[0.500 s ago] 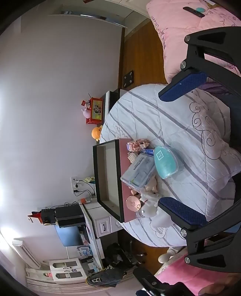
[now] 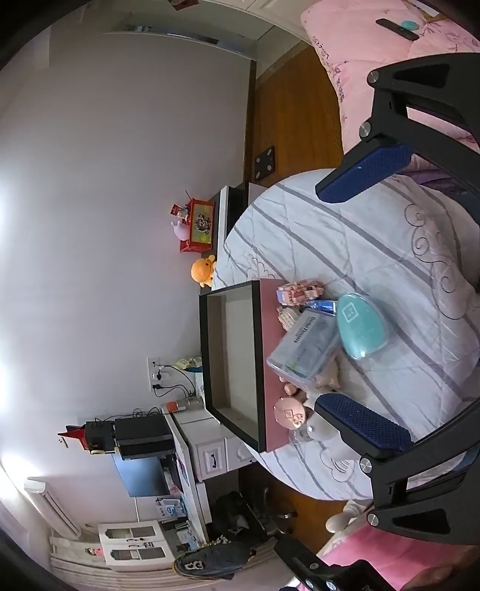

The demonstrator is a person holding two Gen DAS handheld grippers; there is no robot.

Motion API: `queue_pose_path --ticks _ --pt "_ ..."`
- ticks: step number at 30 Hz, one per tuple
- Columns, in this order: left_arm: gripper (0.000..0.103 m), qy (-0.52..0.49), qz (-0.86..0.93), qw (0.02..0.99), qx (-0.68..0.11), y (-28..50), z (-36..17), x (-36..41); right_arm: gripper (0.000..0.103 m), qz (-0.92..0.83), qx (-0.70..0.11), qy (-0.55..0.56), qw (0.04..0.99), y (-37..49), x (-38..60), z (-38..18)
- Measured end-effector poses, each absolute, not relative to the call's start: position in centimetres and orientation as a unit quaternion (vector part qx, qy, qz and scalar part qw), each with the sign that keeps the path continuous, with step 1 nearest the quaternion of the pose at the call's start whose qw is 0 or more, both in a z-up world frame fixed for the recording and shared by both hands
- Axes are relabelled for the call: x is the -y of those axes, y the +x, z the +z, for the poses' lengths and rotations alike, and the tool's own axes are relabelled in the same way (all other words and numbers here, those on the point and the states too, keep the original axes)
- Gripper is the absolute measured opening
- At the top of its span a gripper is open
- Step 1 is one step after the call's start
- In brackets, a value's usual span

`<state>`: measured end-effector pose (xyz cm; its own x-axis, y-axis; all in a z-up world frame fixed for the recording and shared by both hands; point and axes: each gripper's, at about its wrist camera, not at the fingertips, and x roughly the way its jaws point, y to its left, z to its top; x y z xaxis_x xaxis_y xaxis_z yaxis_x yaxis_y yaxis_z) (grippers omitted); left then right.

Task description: Organize rigid objects

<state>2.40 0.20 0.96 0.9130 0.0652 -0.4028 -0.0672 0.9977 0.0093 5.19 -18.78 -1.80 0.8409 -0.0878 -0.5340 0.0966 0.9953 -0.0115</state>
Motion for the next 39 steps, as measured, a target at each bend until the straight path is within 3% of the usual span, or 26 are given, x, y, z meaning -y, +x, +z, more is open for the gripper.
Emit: queue_pose_path --ticks 15,24,39 --pt "0.103 0.036 0.086 0.975 -0.2 4.6 2.7 2.1 0.103 0.014 -0.282 0.018 0.959 9.0 20.3 0.7" --pt "0.103 -0.01 0.116 0.974 -0.195 3.7 3.3 0.6 0.103 0.039 -0.255 -0.01 0.966 9.1 18.8 2.2" --pt "0.103 -0.004 0.012 0.992 -0.127 2.0 7.1 -2.5 0.103 -0.093 -0.184 0.007 0.979 3.0 16.0 7.1"
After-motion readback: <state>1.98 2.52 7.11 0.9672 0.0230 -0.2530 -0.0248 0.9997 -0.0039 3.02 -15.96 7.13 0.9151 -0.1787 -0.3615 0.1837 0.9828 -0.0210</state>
